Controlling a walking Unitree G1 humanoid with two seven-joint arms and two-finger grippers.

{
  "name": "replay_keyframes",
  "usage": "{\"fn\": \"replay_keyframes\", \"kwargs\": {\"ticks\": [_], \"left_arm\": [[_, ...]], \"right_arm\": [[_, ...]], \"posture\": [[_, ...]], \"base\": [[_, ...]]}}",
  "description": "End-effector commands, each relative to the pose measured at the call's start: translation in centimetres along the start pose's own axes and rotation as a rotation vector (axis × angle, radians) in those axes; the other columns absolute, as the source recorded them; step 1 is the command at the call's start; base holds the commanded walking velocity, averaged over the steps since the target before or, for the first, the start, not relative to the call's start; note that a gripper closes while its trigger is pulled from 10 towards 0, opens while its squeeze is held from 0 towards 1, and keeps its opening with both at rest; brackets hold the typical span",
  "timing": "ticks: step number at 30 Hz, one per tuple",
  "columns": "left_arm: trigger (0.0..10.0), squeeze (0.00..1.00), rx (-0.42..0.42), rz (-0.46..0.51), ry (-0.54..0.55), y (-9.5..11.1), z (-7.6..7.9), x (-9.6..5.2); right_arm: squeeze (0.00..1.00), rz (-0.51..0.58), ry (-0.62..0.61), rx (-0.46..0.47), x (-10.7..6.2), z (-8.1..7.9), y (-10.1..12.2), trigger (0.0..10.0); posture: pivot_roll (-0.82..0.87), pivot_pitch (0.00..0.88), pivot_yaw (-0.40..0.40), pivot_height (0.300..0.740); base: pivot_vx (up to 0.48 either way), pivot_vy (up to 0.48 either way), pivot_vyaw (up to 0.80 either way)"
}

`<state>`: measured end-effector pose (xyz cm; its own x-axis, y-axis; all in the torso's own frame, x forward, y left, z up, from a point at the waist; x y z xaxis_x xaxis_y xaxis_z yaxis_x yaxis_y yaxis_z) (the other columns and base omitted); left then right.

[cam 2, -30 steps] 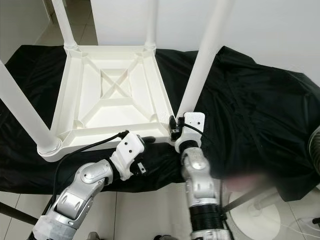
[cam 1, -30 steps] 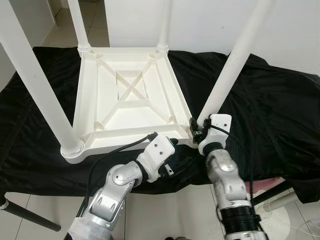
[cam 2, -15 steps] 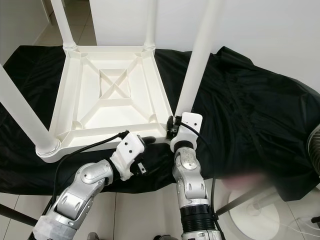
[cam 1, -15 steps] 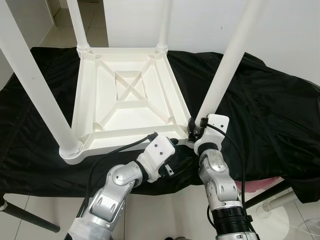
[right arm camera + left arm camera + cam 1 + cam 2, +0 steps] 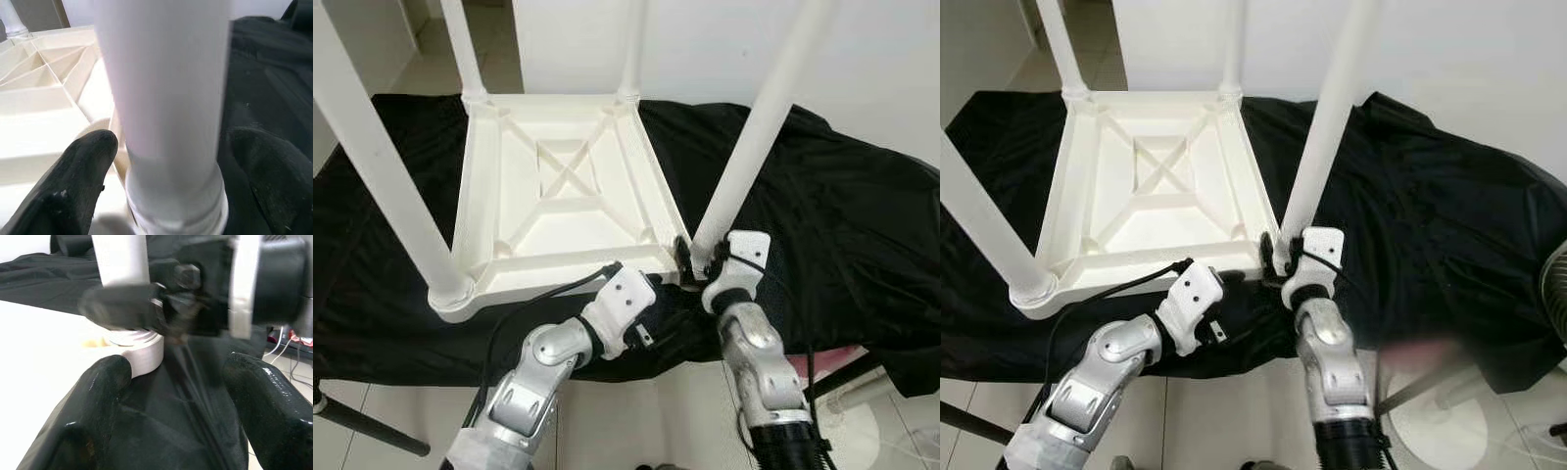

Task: Building children table

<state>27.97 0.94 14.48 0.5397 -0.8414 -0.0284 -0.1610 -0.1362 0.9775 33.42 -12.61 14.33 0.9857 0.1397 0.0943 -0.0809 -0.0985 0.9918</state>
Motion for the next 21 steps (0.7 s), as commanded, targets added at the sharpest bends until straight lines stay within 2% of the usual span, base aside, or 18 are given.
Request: {"fn": "replay_keyframes", "kwargs": {"ticks": [1,4,13,15,18,21], "left_arm": [[10.0,0.0,-0.002,0.001,0.028,-0.1,0.0,0.2],[10.0,0.0,-0.002,0.002,0.027,-0.1,-0.1,0.2],[10.0,0.0,-0.003,0.001,0.026,-0.1,-0.1,0.2],[10.0,0.0,-0.003,0.002,0.029,-0.1,-0.2,0.3],[10.0,0.0,-0.002,0.003,0.029,0.0,-0.2,0.3],[10.0,0.0,0.0,0.005,0.029,0.0,-0.3,0.5]], "right_arm": [[0.0,0.0,0.038,-0.015,-0.2,0.0,-0.4,10.0],[0.0,0.007,0.101,-0.03,-0.3,0.3,-0.4,10.0],[0.0,0.008,0.149,-0.077,-0.2,1.0,-0.2,10.0],[0.0,0.005,0.219,-0.123,0.2,1.6,0.0,10.0],[0.0,0.005,0.248,-0.144,0.4,1.8,0.1,10.0],[0.0,-0.001,0.318,-0.205,1.4,2.1,0.4,10.0]], "posture": [[-0.03,0.057,-0.063,0.74],[-0.04,0.062,-0.06,0.74],[-0.04,0.064,-0.06,0.74],[-0.04,0.069,-0.056,0.74],[-0.04,0.069,-0.056,0.74],[-0.05,0.072,-0.05,0.74]], "base": [[0.0,0.0,0.0],[0.0,0.0,0.0],[0.0,0.0,0.0],[0.0,0.0,0.0],[0.0,0.0,0.0],[0.0,0.0,0.0]]}}
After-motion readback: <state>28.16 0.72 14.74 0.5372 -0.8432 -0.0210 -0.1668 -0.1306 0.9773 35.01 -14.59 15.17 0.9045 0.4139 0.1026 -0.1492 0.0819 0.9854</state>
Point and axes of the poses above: a point about 5 cm out from each wrist's last joint towards the gripper, its own x axis pointing out of the wrist towards the gripper, its own y axis along the axis of the wrist's last joint, z = x × y, the point moved 4 cm from there along x, pointing out of the wrist towards the gripper, and after that the axes turned 1 degree about -x, right-handed, at the moved point
